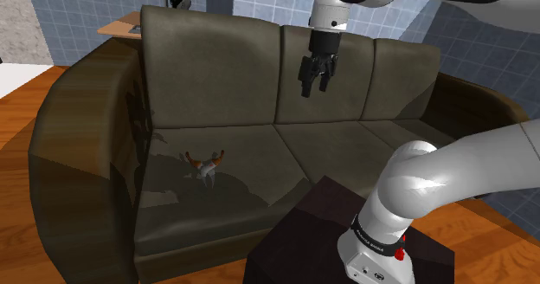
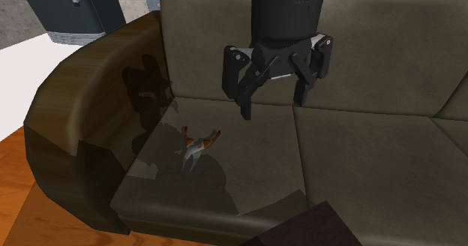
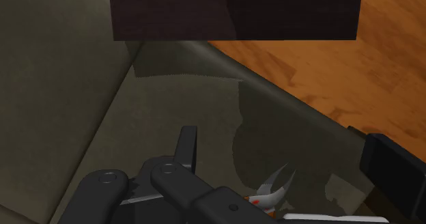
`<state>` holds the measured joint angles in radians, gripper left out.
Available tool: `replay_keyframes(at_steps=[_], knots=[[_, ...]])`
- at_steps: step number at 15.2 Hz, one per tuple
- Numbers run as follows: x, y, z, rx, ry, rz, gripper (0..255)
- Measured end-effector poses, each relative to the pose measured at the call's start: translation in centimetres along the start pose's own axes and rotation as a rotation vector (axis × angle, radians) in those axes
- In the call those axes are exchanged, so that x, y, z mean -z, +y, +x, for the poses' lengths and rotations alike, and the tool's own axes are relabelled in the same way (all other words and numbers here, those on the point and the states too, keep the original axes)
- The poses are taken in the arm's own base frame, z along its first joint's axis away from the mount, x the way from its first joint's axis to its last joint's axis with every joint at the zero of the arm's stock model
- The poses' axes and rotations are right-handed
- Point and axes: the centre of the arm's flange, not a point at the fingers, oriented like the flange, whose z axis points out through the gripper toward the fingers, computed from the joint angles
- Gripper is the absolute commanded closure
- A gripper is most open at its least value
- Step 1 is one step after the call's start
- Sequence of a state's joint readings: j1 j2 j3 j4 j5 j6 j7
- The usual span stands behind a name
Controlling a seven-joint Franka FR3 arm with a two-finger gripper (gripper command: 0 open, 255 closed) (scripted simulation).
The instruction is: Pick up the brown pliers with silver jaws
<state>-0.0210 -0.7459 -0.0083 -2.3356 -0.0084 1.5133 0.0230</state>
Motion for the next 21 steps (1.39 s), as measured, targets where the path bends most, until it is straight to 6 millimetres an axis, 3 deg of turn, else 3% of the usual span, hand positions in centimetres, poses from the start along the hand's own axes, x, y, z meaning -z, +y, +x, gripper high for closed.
replay_keyframes(at_steps=[4,21], knots=[[-1.7,-0.4,1.8,0.004,0.002,0.001,0],[-16.6,-4.6,17.6,0.038,0.030,0.010,0]])
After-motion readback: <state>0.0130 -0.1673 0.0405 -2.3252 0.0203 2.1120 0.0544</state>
